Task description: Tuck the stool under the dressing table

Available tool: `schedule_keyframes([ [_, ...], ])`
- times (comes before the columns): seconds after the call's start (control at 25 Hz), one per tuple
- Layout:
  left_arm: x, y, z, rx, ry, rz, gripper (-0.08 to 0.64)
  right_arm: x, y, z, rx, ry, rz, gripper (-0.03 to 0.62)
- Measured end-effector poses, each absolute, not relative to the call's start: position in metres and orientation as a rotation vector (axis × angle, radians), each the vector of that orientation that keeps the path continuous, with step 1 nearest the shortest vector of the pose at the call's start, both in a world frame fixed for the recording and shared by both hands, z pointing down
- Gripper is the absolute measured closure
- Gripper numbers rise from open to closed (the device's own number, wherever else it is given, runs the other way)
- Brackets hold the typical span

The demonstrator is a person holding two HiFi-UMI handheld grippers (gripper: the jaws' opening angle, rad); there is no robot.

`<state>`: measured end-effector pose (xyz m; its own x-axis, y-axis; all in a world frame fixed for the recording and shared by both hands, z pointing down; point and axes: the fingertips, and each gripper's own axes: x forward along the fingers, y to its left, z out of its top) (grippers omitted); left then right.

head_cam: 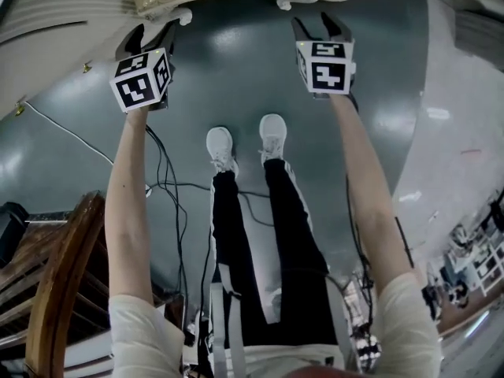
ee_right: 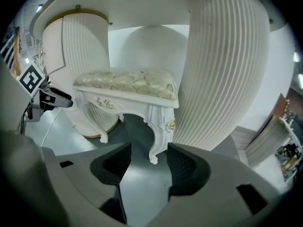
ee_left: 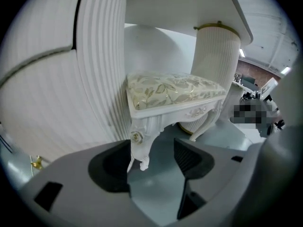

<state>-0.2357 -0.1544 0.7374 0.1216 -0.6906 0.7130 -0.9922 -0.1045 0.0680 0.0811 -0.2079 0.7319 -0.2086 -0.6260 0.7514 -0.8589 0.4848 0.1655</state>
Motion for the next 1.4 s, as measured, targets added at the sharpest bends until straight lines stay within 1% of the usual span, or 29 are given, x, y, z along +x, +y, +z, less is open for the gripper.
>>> schedule_keyframes([
  [0.24, -0.216, -0.131, 0.694, 1.854, -1.622, 0.62, 0.273, 0.06, -0.173, 0.682, 1.161, -1.998, 0.371, 0.359],
  [0.28, -0.21, -0.127, 0.686, 1.863, -1.62, 0.601, 0.273, 0.059, -0.169, 0.672, 1.172, -2.007, 0.377, 0.37],
  [0.36, -0.196, -0.116, 0.666, 1.891, -1.607, 0.573, 0.275, 0.058, -0.156, 0.65, 1.202, -2.027, 0.404, 0.417],
  [0.4, -0.188, -0.109, 0.654, 1.905, -1.6, 0.562, 0.278, 0.058, -0.148, 0.638, 1.215, -2.036, 0.417, 0.431],
  [0.44, -0.181, -0.101, 0.641, 1.916, -1.598, 0.551, 0.294, 0.058, -0.139, 0.627, 1.226, -2.044, 0.427, 0.446],
  [0.52, -0.17, -0.087, 0.611, 1.93, -1.611, 0.524, 0.38, 0.057, -0.121, 0.602, 1.237, -2.06, 0.449, 0.449],
  [0.6, -0.159, -0.078, 0.577, 1.943, -1.633, 0.488, 0.411, 0.053, -0.105, 0.572, 1.243, -2.078, 0.472, 0.449],
  [0.72, -0.144, -0.07, 0.523, 1.98, -1.67, 0.457, 0.454, 0.054, -0.088, 0.529, 1.286, -2.094, 0.467, 0.495],
  [0.8, -0.137, -0.054, 0.487, 1.993, -1.704, 0.469, 0.5, 0.057, -0.068, 0.505, 1.306, -2.093, 0.508, 0.509],
  [0.88, -0.128, -0.039, 0.453, 1.987, -1.73, 0.455, 0.525, 0.063, -0.051, 0.478, 1.321, -2.091, 0.543, 0.543],
  [0.96, -0.12, -0.026, 0.425, 1.965, -1.738, 0.423, 0.54, 0.071, -0.04, 0.454, 1.328, -2.084, 0.527, 0.578],
  [1.0, -0.117, -0.021, 0.413, 1.953, -1.738, 0.412, 0.546, 0.073, -0.035, 0.441, 1.323, -2.085, 0.513, 0.586],
  [1.4, -0.107, 0.027, 0.326, 1.898, -1.771, 0.373, 0.555, 0.077, 0.008, 0.336, 1.231, -2.165, 0.435, 0.589],
])
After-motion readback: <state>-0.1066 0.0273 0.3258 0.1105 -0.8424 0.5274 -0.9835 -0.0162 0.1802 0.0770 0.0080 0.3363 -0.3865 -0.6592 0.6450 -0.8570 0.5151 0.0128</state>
